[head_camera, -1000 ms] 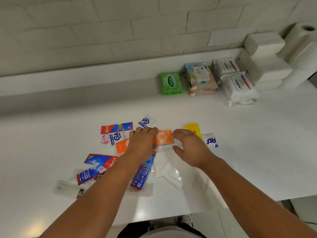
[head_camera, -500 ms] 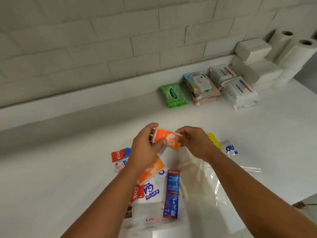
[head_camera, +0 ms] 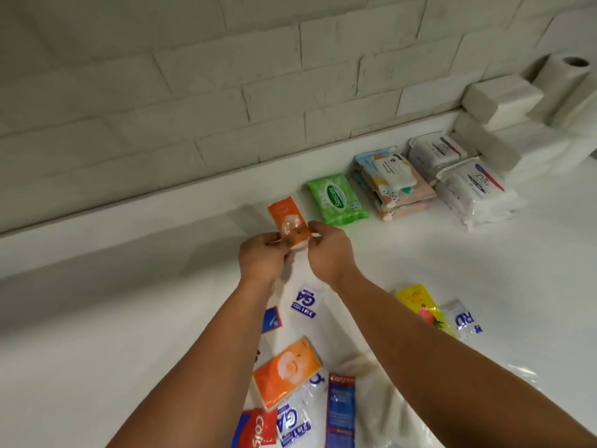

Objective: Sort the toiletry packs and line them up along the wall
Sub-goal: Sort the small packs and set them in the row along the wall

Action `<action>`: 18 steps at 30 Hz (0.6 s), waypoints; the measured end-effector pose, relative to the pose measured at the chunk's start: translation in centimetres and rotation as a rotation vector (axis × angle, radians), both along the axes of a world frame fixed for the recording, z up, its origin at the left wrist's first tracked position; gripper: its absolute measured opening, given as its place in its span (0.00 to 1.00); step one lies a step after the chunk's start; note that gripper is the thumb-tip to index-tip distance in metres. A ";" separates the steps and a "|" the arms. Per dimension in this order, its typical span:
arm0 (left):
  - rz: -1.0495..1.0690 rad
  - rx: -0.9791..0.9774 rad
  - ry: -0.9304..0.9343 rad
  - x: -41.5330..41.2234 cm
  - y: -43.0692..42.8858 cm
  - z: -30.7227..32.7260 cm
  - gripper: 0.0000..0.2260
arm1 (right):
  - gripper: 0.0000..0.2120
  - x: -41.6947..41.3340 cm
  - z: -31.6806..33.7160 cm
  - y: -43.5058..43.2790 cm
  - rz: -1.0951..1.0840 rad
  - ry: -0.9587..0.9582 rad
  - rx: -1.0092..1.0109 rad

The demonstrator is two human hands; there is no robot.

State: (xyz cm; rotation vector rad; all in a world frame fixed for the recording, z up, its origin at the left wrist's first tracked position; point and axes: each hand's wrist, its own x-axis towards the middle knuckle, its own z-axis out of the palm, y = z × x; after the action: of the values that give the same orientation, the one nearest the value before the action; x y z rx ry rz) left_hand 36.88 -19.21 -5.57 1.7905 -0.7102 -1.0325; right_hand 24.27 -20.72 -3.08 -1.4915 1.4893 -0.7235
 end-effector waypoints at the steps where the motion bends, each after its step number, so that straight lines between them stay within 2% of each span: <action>1: -0.008 0.010 -0.050 0.4 -1.0 -0.1 0.02 | 0.18 0.3 0.0 -0.6 0.037 0.050 -0.024; 4: -0.048 0.041 -0.121 1.1 -3.3 -0.3 0.05 | 0.15 1.1 -0.3 -2.1 0.096 0.062 -0.033; 7: -0.051 0.060 -0.169 1.9 -4.8 -1.4 0.04 | 0.15 1.4 -1.1 -3.2 0.123 0.004 -0.004; 9: -0.028 0.058 -0.177 2.5 -5.7 -2.4 0.12 | 0.17 1.7 -1.1 -3.6 0.149 -0.032 0.040; 12: 0.013 0.064 -0.238 2.4 -6.6 -2.4 0.08 | 0.28 2.0 -1.1 -4.2 0.157 -0.041 0.039; 13: 0.012 0.061 -0.280 2.3 -6.7 -2.3 0.07 | 0.28 2.1 -1.0 -4.4 0.161 -0.032 0.043; 16: -0.007 0.054 -0.410 2.0 -7.4 -1.8 0.09 | 0.19 2.6 -0.8 -4.8 0.207 0.023 0.030; 18: -0.024 0.058 -0.458 1.9 -7.8 -1.7 0.09 | 0.17 2.8 -0.9 -5.0 0.223 0.060 0.031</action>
State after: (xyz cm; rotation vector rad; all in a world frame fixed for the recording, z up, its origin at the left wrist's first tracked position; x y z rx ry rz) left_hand 38.77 -27.02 -7.24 2.0999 -0.9861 -0.6630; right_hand 27.11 -25.74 -3.95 -1.6365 1.3445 -0.5241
